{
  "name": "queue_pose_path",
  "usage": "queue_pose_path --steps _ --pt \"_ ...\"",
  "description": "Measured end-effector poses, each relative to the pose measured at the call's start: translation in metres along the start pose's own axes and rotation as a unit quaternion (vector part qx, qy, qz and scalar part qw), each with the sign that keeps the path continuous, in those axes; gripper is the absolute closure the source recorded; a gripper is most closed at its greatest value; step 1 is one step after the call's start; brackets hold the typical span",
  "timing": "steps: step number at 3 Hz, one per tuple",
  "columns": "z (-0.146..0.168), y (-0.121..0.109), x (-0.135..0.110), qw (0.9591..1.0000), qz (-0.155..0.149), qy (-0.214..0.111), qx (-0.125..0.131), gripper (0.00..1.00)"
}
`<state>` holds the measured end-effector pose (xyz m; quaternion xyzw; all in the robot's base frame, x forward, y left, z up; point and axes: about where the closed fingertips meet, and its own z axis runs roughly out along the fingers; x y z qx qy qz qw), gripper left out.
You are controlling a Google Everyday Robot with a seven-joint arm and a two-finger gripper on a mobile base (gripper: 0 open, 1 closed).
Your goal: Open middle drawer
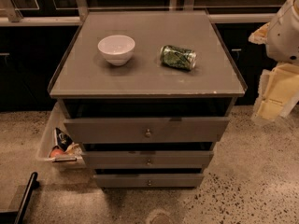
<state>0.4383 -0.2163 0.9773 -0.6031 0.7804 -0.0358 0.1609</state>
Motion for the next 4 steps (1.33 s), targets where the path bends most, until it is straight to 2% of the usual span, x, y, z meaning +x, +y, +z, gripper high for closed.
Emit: queue_pose_path --steps 1,2,3,4 --pt "0.000 0.000 0.000 1.0000 0.000 0.000 0.000 0.00" --pt "0.019 0.005 0.000 1.0000 0.000 -0.004 -0.007 0.00" --pt "0.063 0.022 0.012 0.9992 0.015 -0.013 -0.036 0.00" --pt "0.113 0.044 0.025 0.9978 0.017 -0.024 -0.059 0.00"
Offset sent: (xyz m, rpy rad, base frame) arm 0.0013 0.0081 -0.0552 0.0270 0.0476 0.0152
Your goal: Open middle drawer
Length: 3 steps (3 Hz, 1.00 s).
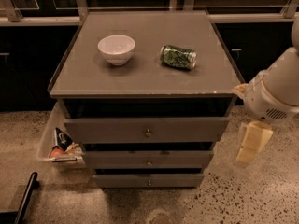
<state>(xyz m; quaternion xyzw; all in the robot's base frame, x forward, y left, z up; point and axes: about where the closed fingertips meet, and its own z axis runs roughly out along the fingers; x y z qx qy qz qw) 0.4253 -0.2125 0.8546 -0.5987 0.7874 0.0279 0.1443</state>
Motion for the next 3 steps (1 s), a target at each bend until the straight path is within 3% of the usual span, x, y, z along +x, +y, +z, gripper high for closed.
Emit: queue_pose_path --steps 1,2,3 --pt "0.051 0.016 0.011 0.9995 -0.013 -0.020 -0.020 0.00" --pt "0.117 0.038 0.040 0.9976 -0.034 -0.044 -0.041 0.00" --pt "0.118 0.039 0.041 0.9976 -0.034 -0.044 -0.041 0.00"
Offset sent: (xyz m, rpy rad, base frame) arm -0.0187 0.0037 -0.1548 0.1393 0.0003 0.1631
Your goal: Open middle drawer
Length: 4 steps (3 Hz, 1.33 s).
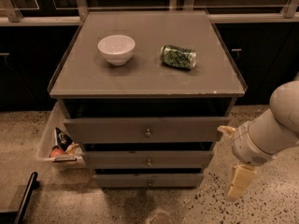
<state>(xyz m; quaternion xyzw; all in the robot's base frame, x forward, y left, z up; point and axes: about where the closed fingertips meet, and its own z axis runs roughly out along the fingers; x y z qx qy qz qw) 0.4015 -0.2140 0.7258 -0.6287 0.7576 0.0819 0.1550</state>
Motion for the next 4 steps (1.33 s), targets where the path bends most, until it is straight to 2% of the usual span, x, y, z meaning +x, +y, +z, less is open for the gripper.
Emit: queue_pose_path --steps 1,2,4 --pt "0.009 -0.001 0.001 0.9999 0.003 -0.005 -0.008 0.00" --pt "0.044 -0.001 0.006 0.9995 -0.011 -0.026 -0.015 0.00" --pt "0.112 -0.015 0.019 0.9953 -0.058 -0.078 0.007 0.00"
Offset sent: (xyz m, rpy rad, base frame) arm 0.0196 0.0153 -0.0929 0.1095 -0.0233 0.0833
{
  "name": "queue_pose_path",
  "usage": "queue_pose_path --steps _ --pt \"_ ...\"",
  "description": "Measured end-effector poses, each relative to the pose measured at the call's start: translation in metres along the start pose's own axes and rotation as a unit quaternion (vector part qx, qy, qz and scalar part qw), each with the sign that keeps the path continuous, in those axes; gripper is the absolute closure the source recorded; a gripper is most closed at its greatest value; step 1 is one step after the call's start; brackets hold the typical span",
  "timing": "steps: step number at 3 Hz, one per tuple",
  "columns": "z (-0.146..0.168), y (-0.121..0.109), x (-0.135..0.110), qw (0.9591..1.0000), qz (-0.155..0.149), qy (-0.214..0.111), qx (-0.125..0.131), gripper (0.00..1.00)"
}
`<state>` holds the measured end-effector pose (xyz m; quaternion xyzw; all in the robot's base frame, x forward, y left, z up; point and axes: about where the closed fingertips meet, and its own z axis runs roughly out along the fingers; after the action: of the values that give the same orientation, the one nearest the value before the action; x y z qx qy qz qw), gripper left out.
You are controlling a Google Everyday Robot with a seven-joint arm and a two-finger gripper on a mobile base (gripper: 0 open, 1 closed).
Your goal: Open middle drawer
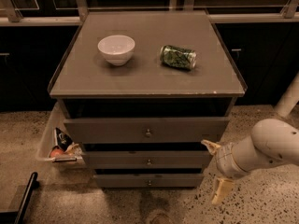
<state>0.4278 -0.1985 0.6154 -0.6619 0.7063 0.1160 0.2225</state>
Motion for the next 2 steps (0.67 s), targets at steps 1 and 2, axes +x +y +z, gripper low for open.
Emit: queue_pose_path --steps 1,2 --pt "0.015 -0.006 0.001 0.9992 -0.025 -0.024 0.020 0.00" --pt "0.031 -0.009 -0.003 0.9974 -0.049 -0.043 0.032 0.00"
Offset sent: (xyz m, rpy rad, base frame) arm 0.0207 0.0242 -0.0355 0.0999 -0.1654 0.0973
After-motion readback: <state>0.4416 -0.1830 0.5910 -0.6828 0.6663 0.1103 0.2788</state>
